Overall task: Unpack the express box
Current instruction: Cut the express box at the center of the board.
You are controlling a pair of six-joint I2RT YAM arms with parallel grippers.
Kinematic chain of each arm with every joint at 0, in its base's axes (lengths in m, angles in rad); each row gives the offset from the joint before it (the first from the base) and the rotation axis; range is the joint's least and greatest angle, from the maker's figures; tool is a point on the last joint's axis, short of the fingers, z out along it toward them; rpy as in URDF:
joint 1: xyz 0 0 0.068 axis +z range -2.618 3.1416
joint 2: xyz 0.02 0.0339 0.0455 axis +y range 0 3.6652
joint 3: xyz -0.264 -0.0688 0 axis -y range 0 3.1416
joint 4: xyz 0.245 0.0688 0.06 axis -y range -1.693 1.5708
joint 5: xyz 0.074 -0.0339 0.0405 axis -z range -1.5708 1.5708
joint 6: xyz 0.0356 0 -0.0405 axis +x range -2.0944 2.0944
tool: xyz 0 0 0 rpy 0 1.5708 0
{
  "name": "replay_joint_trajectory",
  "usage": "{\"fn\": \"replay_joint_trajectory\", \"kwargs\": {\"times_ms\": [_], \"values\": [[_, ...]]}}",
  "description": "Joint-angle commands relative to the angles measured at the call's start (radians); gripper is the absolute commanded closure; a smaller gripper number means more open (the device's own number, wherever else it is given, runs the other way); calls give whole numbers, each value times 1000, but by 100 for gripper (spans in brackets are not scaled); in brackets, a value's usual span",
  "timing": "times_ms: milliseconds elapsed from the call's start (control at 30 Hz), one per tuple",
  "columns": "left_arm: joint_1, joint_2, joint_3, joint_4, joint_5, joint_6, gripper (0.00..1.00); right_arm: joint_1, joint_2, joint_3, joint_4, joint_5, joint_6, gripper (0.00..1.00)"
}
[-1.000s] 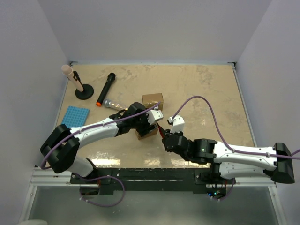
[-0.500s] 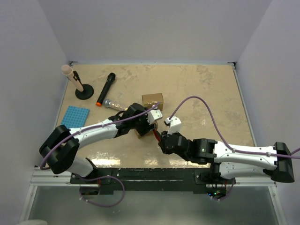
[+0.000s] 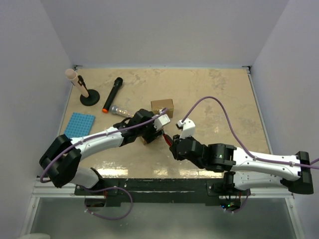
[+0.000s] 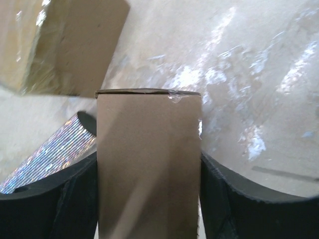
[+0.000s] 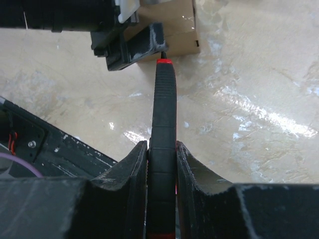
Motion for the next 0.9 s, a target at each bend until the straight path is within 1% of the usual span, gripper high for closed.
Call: {"fn": "replay_joint_trajectory", "kwargs": {"times_ms": [0, 100, 200, 300, 400, 467, 533, 600, 667, 700, 733, 800, 867], "values": [[15, -88, 17, -54, -105, -3, 25, 5, -8, 87, -31, 85, -26, 100], [15, -137, 21, -70, -112, -10, 19, 5, 14, 116, -43, 105, -24, 100], [14, -177, 25, -84, -97, -12, 16, 5, 20, 127, -43, 129, -15, 100], [17, -213, 22, -94, -75, -13, 15, 4, 27, 140, -63, 157, -9, 100], [17, -264, 16, -101, -78, -27, 14, 4, 41, 174, -103, 227, 15, 100], [15, -287, 24, -107, -86, -51, 14, 1, 41, 196, -105, 260, 2, 100], [15, -333, 34, -106, -105, -68, 13, -19, 47, 229, -100, 257, -39, 100], [17, -396, 37, -75, -101, -75, 13, -39, 61, 249, -71, 191, -93, 100], [15, -448, 21, -31, -52, -50, 13, -73, 81, 274, -53, 111, -181, 100], [18, -497, -2, 23, 12, -38, 13, -85, 83, 280, -33, 26, -207, 100], [18, -519, -12, 44, 47, -29, 14, -108, 86, 289, -19, -22, -272, 100], [21, -561, -38, 84, 141, 5, 14, -125, 101, 308, -27, -109, -307, 100], [23, -577, -45, 113, 190, 52, 14, -140, 121, 341, -48, -153, -362, 100]]}}
